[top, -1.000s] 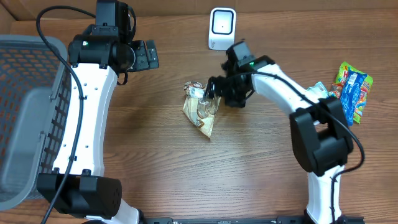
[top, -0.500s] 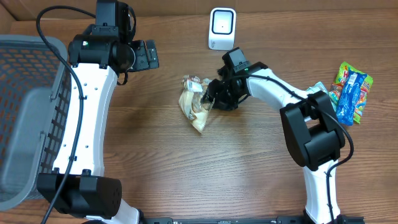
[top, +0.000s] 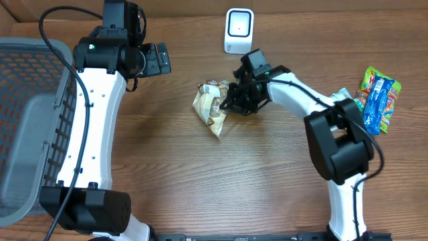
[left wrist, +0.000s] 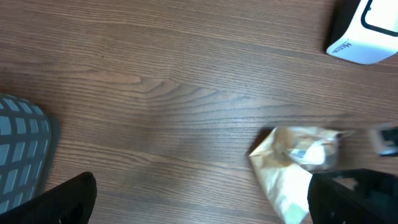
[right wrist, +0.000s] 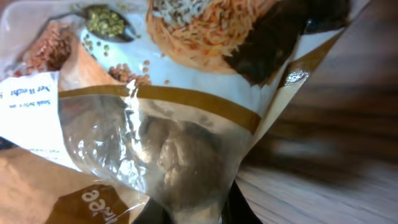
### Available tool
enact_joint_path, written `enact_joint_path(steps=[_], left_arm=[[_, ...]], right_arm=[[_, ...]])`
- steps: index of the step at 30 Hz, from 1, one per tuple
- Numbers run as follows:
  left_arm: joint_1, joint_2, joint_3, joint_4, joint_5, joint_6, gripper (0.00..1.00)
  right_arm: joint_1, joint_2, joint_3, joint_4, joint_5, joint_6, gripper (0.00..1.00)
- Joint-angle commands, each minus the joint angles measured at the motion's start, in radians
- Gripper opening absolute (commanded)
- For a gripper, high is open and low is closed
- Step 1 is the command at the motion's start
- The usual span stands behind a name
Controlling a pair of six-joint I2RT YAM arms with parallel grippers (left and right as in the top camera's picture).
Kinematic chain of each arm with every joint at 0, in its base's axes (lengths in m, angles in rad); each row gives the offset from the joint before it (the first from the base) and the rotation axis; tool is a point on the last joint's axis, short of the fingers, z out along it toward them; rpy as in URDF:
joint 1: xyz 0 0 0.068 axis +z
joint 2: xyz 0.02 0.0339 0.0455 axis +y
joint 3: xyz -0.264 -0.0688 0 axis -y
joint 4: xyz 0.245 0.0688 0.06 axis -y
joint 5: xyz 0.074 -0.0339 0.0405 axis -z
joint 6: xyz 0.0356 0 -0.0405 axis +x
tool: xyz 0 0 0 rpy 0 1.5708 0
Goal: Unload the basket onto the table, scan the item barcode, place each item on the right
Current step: 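Carry the clear cookie bag up to the white scanner face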
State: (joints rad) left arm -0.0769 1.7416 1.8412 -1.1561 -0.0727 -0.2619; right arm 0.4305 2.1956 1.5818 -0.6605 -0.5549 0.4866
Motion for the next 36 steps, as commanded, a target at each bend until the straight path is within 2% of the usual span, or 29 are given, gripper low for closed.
enact_joint_path(steps=[1, 6, 9, 16, 24, 31, 36], left_arm=[[-0.002, 0.005, 0.026, 0.002, -0.009, 0.004, 1.0], [-0.002, 0.005, 0.026, 0.002, -0.009, 0.004, 1.0], [-0.002, 0.005, 0.026, 0.002, -0.009, 0.004, 1.0], [-0.002, 0.005, 0.026, 0.002, -0.009, 0.004, 1.0], [-0.002, 0.005, 0.026, 0.002, -0.009, 0.004, 1.0], [-0.002, 0.005, 0.026, 0.002, -0.009, 0.004, 1.0], [-0.002, 0.005, 0.026, 0.002, -0.009, 0.004, 1.0]], right_arm=[[-0.007, -0.173, 0.024, 0.0, 0.058, -0.135, 0.04], [-0.007, -0.306, 0.024, -0.02, 0.074, -0.257, 0.04], [-0.007, -0.357, 0.024, -0.042, 0.13, -0.259, 0.04], [-0.011, -0.452, 0.084, -0.204, 0.284, -0.217, 0.04], [-0.011, -0.457, 0.186, -0.401, 0.5, -0.122, 0.04], [-0.011, -0.456, 0.186, -0.445, 0.544, -0.11, 0.04], [-0.009, -0.456, 0.185, -0.426, 0.701, -0.082, 0.04]])
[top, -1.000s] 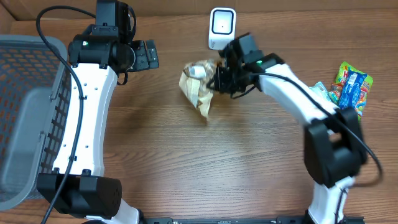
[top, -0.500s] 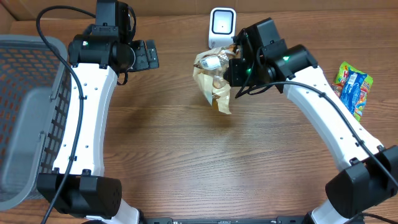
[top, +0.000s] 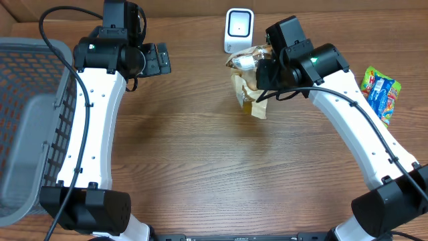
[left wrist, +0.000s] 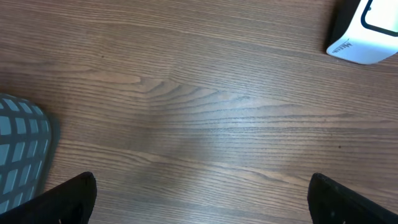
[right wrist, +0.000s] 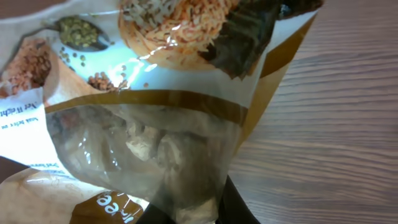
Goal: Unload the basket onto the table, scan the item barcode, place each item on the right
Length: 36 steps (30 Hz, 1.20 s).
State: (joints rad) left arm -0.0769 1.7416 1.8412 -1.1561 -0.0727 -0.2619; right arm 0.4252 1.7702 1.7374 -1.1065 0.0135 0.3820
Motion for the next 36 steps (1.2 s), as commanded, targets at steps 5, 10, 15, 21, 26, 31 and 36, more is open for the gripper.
enact_joint_path(steps=[5, 10, 15, 21, 26, 31, 36], left_arm=[[-0.002, 0.005, 0.026, 0.002, -0.009, 0.004, 1.0], [-0.002, 0.005, 0.026, 0.002, -0.009, 0.004, 1.0], [-0.002, 0.005, 0.026, 0.002, -0.009, 0.004, 1.0], [-0.002, 0.005, 0.026, 0.002, -0.009, 0.004, 1.0], [-0.002, 0.005, 0.026, 0.002, -0.009, 0.004, 1.0], [-0.002, 0.005, 0.026, 0.002, -0.009, 0.004, 1.0], [-0.002, 0.005, 0.026, 0.002, -0.009, 0.004, 1.0]], right_arm=[[0.012, -0.016, 0.029, 0.045, 0.267, 0.011, 0.04], [0.029, 0.024, 0.026, 0.024, 0.259, 0.039, 0.04], [0.048, 0.05, -0.009, 0.048, 0.346, 0.037, 0.04], [0.092, 0.057, -0.016, 0.07, 0.409, 0.034, 0.04], [0.124, 0.075, -0.016, 0.143, 0.566, -0.069, 0.04], [0.146, 0.142, -0.016, 0.302, 0.873, -0.151, 0.04], [0.133, 0.228, -0.016, 0.649, 0.94, -0.459, 0.04]])
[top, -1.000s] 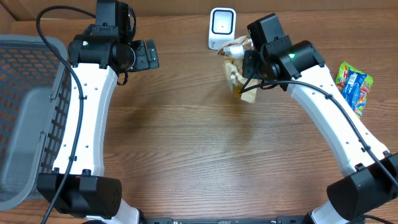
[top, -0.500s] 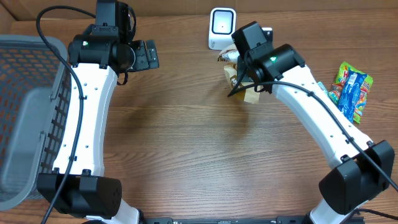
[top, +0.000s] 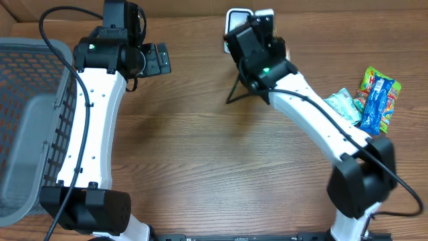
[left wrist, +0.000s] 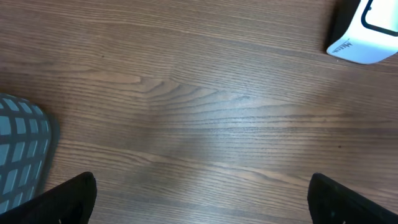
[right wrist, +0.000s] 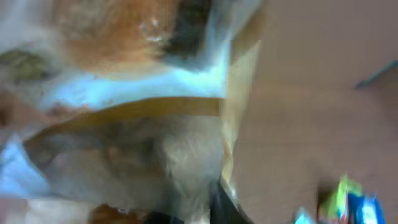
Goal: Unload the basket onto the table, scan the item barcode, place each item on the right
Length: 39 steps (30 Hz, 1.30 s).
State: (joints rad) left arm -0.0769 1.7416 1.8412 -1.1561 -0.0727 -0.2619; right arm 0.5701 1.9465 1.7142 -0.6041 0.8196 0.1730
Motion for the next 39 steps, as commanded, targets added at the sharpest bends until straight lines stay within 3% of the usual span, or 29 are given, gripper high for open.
enact_joint_path(steps=[1, 5, 9, 21, 24, 28, 32, 33, 36, 39], left_arm=[[-0.002, 0.005, 0.026, 0.002, -0.009, 0.004, 1.0], [-0.002, 0.005, 0.026, 0.002, -0.009, 0.004, 1.0], [-0.002, 0.005, 0.026, 0.002, -0.009, 0.004, 1.0], [-0.002, 0.005, 0.026, 0.002, -0.009, 0.004, 1.0], [-0.002, 0.005, 0.026, 0.002, -0.009, 0.004, 1.0], [-0.002, 0.005, 0.026, 0.002, -0.009, 0.004, 1.0], [-0.002, 0.005, 0.026, 0.002, -0.009, 0.004, 1.0], [-0.002, 0.005, 0.026, 0.002, -0.009, 0.004, 1.0], [-0.002, 0.005, 0.026, 0.002, -0.009, 0.004, 1.0], [-0.002, 0.005, 0.026, 0.002, -0.009, 0.004, 1.0]], right_arm=[[-0.019, 0.07, 0.007, 0.227, 0.134, -0.313, 0.04], [-0.062, 0.157, 0.007, 0.577, 0.134, -0.547, 0.04], [-0.092, 0.208, 0.007, 0.807, 0.134, -0.655, 0.04], [-0.111, 0.209, 0.007, 0.903, 0.14, -0.642, 0.04], [-0.106, 0.209, 0.007, 0.88, 0.24, -0.638, 0.04], [-0.12, 0.209, 0.007, 0.795, 0.365, -0.525, 0.04], [-0.167, 0.208, 0.008, 0.629, 0.354, -0.401, 0.31], [-0.178, 0.208, 0.011, 0.567, 0.306, -0.386, 0.44], [-0.214, 0.208, 0.053, 0.295, -0.006, -0.37, 0.75], [-0.267, 0.208, 0.097, 0.144, -0.273, -0.332, 0.87]])
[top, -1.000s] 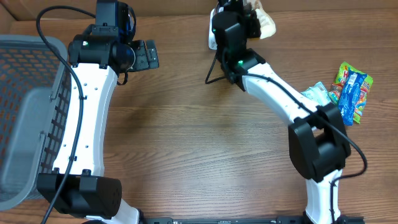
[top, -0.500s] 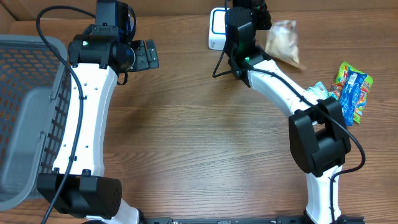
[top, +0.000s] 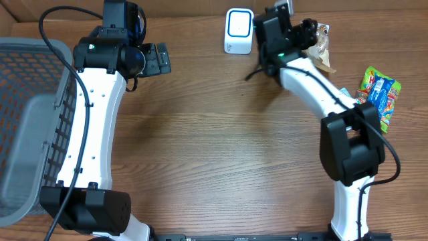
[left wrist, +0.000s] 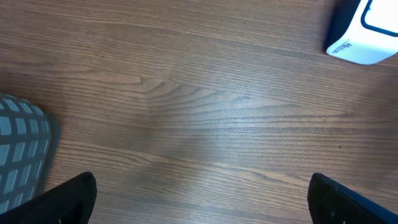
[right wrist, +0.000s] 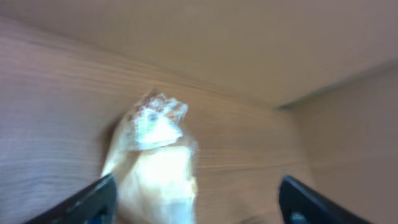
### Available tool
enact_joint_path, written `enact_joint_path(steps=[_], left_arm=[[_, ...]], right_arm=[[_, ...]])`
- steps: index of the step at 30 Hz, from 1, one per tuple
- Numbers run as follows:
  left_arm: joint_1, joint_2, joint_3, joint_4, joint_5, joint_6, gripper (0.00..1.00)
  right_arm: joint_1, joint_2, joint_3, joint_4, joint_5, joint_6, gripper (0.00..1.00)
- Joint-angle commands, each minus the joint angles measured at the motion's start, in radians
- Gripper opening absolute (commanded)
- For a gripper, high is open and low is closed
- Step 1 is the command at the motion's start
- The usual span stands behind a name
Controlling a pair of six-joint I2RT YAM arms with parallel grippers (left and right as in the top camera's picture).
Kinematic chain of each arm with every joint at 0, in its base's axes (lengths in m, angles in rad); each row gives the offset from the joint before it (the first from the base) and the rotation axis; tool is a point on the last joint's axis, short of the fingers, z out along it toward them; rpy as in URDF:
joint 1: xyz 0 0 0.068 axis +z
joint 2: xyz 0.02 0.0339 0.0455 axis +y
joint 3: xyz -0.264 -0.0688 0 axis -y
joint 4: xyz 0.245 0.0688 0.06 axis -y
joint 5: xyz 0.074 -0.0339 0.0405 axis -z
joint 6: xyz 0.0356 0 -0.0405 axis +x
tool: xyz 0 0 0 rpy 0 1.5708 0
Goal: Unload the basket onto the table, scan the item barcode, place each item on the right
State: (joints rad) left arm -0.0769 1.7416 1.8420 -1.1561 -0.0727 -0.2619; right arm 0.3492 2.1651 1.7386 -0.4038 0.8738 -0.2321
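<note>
The item, a tan and clear food pouch [top: 322,48], lies on the table at the back right, to the right of the white barcode scanner [top: 239,30]. My right gripper [top: 306,28] hovers just left of it and stands open. In the right wrist view the blurred pouch [right wrist: 155,158] lies on the wood ahead of the wide-spread right gripper [right wrist: 199,199], free of both fingers. My left gripper [top: 159,59] stays at the back left, open with nothing in it. The left wrist view shows the left gripper [left wrist: 202,199] over bare wood, with the scanner [left wrist: 367,31] in the top right corner.
A grey mesh basket [top: 27,120] fills the left side; its corner [left wrist: 22,149] shows in the left wrist view. Colourful snack packets [top: 378,94] lie at the right edge. A wall runs close behind the pouch.
My right gripper was shut on the pouch at the scanner. It is now to the right of the scanner and open, and the pouch lies on the table. The left arm is unchanged.
My right gripper was shut on the pouch at mid-table. Then it held the pouch lifted beside the scanner, then right in front of it. Now the pouch rests at the back right, let go. The left arm stayed still throughout.
</note>
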Motion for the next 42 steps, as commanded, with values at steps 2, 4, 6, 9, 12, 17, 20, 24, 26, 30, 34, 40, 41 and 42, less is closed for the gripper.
enact_joint_path(steps=[2, 4, 6, 9, 12, 17, 20, 24, 26, 30, 34, 40, 41, 42], left_arm=[[-0.002, 0.005, 0.025, 0.002, -0.009, 0.004, 1.0], [-0.002, 0.005, 0.025, 0.002, -0.009, 0.004, 1.0], [-0.002, 0.005, 0.025, 0.002, -0.009, 0.004, 1.0], [-0.002, 0.005, 0.025, 0.002, -0.009, 0.004, 1.0], [-0.002, 0.005, 0.025, 0.002, -0.009, 0.004, 1.0], [-0.002, 0.005, 0.025, 0.002, -0.009, 0.004, 1.0], [-0.002, 0.005, 0.025, 0.002, -0.009, 0.004, 1.0], [-0.002, 0.005, 0.025, 0.002, -0.009, 0.004, 1.0], [-0.002, 0.005, 0.025, 0.002, -0.009, 0.004, 1.0], [-0.002, 0.005, 0.025, 0.002, -0.009, 0.004, 1.0], [-0.002, 0.005, 0.025, 0.002, -0.009, 0.004, 1.0], [-0.002, 0.005, 0.025, 0.002, -0.009, 0.004, 0.99], [-0.002, 0.005, 0.025, 0.002, -0.009, 0.004, 1.0], [-0.002, 0.005, 0.025, 0.002, -0.009, 0.004, 1.0]], right_arm=[[-0.092, -0.011, 0.101, -0.126, -0.484, 0.08, 0.9], [-0.135, -0.011, 0.114, -0.169, -0.569, 0.08, 0.93], [-0.194, -0.01, 0.116, -0.221, -0.627, 0.078, 1.0], [-0.244, -0.01, 0.115, -0.258, -0.69, 0.07, 1.0], [-0.286, -0.008, 0.114, -0.27, -0.776, 0.032, 1.0], [-0.317, 0.006, 0.113, -0.259, -0.885, -0.08, 1.0], [-0.314, 0.039, 0.113, -0.249, -0.903, -0.125, 1.0], [-0.306, 0.1, 0.113, -0.222, -0.889, -0.143, 1.0], [-0.306, 0.13, 0.113, -0.192, -0.856, -0.143, 1.0], [-0.306, 0.183, 0.113, -0.105, -0.797, -0.142, 0.98], [-0.306, 0.203, 0.113, -0.055, -0.797, -0.142, 0.76], [-0.304, 0.205, 0.113, -0.107, -0.857, -0.134, 0.05], [-0.303, 0.205, 0.113, -0.118, -0.868, -0.13, 0.04], [-0.302, 0.203, 0.114, -0.133, -0.88, -0.119, 0.04]])
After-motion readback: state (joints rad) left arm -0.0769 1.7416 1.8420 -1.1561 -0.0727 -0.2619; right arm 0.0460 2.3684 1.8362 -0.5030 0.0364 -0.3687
